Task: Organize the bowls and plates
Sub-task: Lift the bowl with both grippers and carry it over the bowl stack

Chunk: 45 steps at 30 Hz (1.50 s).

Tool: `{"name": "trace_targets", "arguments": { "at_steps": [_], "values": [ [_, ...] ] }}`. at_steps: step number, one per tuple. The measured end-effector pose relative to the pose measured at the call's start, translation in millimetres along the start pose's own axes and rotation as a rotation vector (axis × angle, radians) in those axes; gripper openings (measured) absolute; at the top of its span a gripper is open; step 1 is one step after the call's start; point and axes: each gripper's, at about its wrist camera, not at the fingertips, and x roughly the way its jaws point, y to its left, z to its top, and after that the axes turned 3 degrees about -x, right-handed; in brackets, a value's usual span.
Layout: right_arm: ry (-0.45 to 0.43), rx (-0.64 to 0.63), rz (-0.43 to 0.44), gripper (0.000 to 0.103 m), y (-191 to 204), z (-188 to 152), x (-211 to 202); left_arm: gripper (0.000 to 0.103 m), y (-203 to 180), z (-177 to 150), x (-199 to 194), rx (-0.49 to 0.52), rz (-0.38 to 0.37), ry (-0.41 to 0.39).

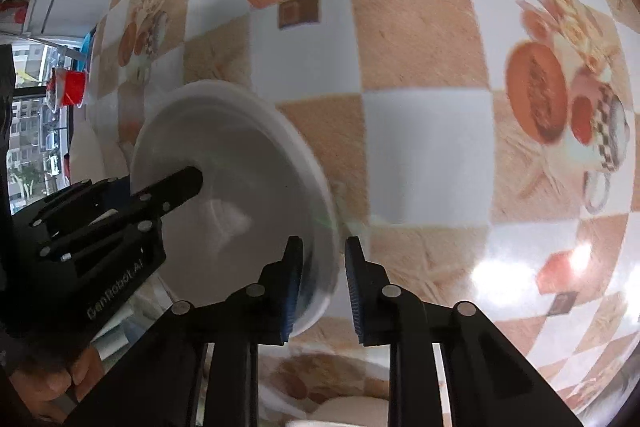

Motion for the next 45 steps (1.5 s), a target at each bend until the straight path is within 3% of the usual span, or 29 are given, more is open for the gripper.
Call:
{"name": "trace_targets", "arguments": {
  "at_steps": [7, 13, 16, 20, 26, 30, 32, 35, 45],
  "values": [
    [0.038, -0.026, -0.029, 0.025, -12, -38, 7, 0.026, -22, -43, 11, -0.020, -0.060, 0.019],
    [0.063, -0.028, -0.021, 0.025, -16, -74, 17, 0.026, -35, -86, 18, -0.047, -0.049, 0.002],
    [0.050, -0.038, -0.027, 0.025, -13, -84, 17, 0.026, -31, -96, 16, -0.094, -0.066, -0.004],
    [0.007, -0.039, -0.007, 0.025, -8, -94, 11, 0.026, -35, -113, -3, -0.098, -0.045, -0.068],
    [-0.053, -0.057, -0.007, 0.025, -25, -109, -27, 0.026, -41, -123, -29, -0.116, -0.064, -0.123],
    [-0.075, -0.055, 0.002, 0.025, -38, -127, -46, 0.026, -52, -136, -47, -0.094, -0.074, -0.140],
    [-0.082, -0.055, 0.002, 0.025, -40, -133, -56, 0.026, -47, -118, -60, -0.082, -0.079, -0.136],
    [-0.087, -0.042, -0.004, 0.025, -45, -147, -67, 0.026, -54, -122, -70, -0.034, -0.077, -0.128],
    [-0.047, 0.040, -0.036, 0.025, -50, -198, -58, 0.026, -98, -161, -51, 0.119, -0.087, -0.037]
  ]
}}
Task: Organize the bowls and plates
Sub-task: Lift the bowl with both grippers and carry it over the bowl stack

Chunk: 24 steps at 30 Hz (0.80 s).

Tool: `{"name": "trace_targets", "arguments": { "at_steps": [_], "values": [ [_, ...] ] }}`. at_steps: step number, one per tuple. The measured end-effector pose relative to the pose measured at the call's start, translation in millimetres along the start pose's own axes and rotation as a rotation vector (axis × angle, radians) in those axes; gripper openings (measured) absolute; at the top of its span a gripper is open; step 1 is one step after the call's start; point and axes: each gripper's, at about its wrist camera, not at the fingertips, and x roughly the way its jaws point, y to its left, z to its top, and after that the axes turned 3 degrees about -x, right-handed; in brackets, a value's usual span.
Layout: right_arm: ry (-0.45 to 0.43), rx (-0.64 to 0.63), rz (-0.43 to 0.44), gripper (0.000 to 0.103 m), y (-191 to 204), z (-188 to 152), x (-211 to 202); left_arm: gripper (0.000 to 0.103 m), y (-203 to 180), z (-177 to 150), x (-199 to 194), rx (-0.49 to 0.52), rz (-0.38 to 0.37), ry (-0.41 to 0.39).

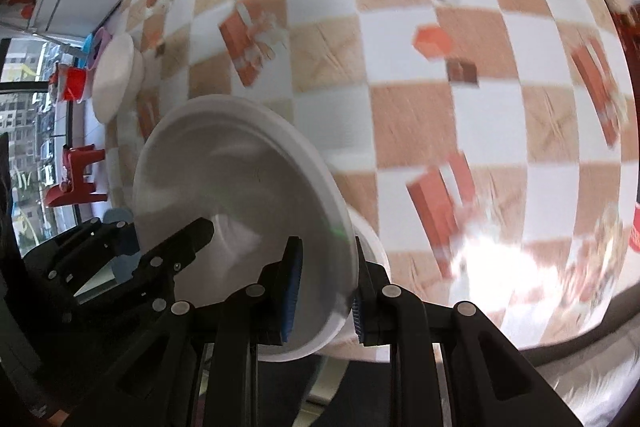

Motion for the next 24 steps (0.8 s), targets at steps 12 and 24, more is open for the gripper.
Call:
{"name": "trace_targets", "arguments": {
  "at_steps": [12, 24],
  "values": [
    [0.054, 0.074, -0.026, 0.025, -14, -34, 24, 0.043, -6, -14, 17, 0.042, 0.001, 0.056],
    [0.026, 0.099, -0.079, 0.078, -23, -32, 14, 0.077, 34, -33, 3, -0.025, -0.003, 0.020]
  ]
}}
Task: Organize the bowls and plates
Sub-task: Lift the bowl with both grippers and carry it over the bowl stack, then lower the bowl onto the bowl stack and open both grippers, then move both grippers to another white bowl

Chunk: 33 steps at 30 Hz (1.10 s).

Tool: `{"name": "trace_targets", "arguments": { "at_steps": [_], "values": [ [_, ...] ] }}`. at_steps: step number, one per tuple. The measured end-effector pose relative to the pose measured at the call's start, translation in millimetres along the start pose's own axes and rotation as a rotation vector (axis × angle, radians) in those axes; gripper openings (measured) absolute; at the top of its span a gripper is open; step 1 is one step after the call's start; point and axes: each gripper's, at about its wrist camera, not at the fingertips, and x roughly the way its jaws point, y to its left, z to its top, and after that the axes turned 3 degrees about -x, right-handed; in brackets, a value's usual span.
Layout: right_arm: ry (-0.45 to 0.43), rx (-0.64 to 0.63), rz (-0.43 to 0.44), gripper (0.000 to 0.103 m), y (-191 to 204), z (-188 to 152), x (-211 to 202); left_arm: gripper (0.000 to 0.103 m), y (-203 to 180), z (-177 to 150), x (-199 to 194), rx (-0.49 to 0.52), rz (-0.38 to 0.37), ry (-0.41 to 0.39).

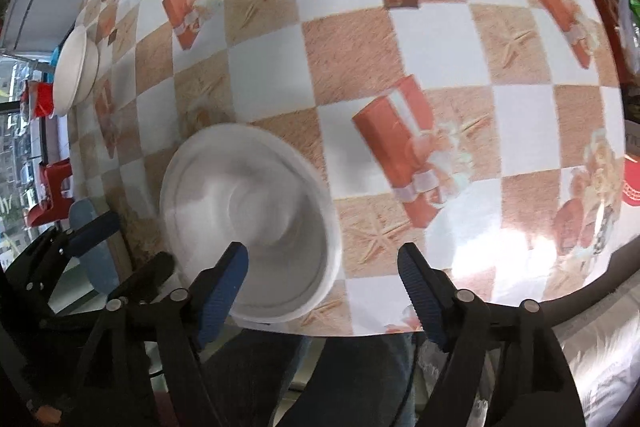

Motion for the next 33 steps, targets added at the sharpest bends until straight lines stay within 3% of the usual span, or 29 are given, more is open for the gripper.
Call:
{"name": "trace_targets", "arguments": {
  "at_steps": [4, 7, 16, 27, 33],
  "values": [
    [-0.001, 0.042, -0.024, 0.079, -12, 0, -4, 0.078, 19, -8, 0, -0.069, -0.022, 0.008],
    [-0.012, 0.078, -0.040, 0.102, -19, 1, -9, 0.078, 29, -9, -3, -0.109, -0.029, -0.002],
    [-0.039, 0.054, -0.053, 0.102, -12, 12, -29, 0.078, 54, -9, -18, -0.166, -0.036, -0.043],
    [-0.051, -0.091, -0.035, 0.102, 56, 42, -40, 0.078, 98, 11, -50, -0.293, -0.030, -0.152],
    [-0.061, -0.170, -0.002, 0.102, 107, 64, -42, 0.078, 148, 24, -77, -0.424, -0.029, -0.232]
  ]
}}
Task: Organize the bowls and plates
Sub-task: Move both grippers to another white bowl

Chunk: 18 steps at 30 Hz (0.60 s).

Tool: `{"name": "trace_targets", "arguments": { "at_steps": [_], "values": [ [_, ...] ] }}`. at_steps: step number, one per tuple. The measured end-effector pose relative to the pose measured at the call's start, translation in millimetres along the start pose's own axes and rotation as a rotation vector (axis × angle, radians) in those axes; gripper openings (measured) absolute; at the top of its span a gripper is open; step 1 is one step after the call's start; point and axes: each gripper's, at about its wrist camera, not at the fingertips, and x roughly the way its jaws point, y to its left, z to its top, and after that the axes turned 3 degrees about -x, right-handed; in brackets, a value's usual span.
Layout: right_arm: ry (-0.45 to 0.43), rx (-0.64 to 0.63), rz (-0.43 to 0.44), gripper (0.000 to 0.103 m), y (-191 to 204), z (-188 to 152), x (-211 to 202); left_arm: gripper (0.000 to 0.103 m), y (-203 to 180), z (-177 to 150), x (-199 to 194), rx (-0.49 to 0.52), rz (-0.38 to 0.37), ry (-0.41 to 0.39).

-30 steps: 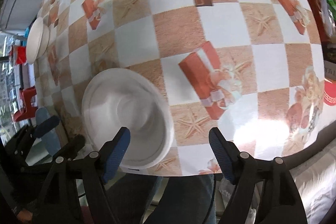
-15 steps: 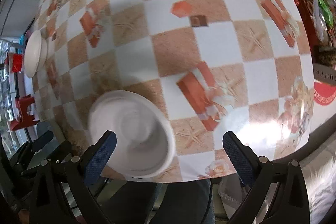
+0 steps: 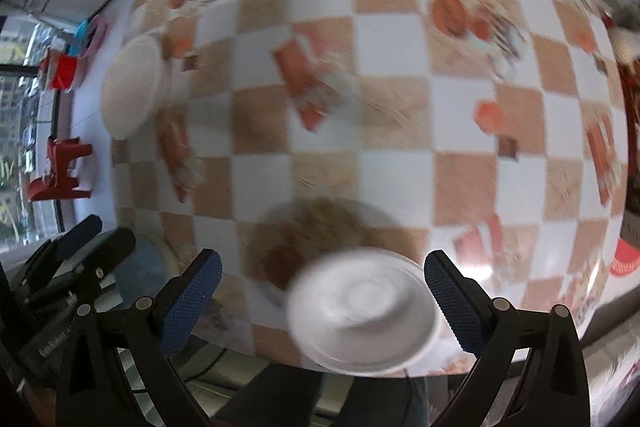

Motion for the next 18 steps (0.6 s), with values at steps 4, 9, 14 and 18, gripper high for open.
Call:
{"name": "trace_targets", "arguments": {
  "at_steps": [4, 9, 14, 18],
  "values": [
    [-0.003, -0.040, 0.030, 0.102, 32, 25, 3, 0.078, 27, 29, -6, -0.072, 0.028, -0.039],
    [-0.018, -0.103, 0.036, 0.102, 70, 58, 8, 0.078, 56, 57, -3, -0.127, 0.095, -0.078],
    [-0.012, -0.158, 0.001, 0.102, 102, 91, 28, 0.078, 78, 75, 18, -0.146, 0.152, -0.077],
    [-0.005, -0.168, -0.003, 0.102, 116, 110, 47, 0.078, 93, 87, 37, -0.185, 0.168, -0.065]
  ]
}}
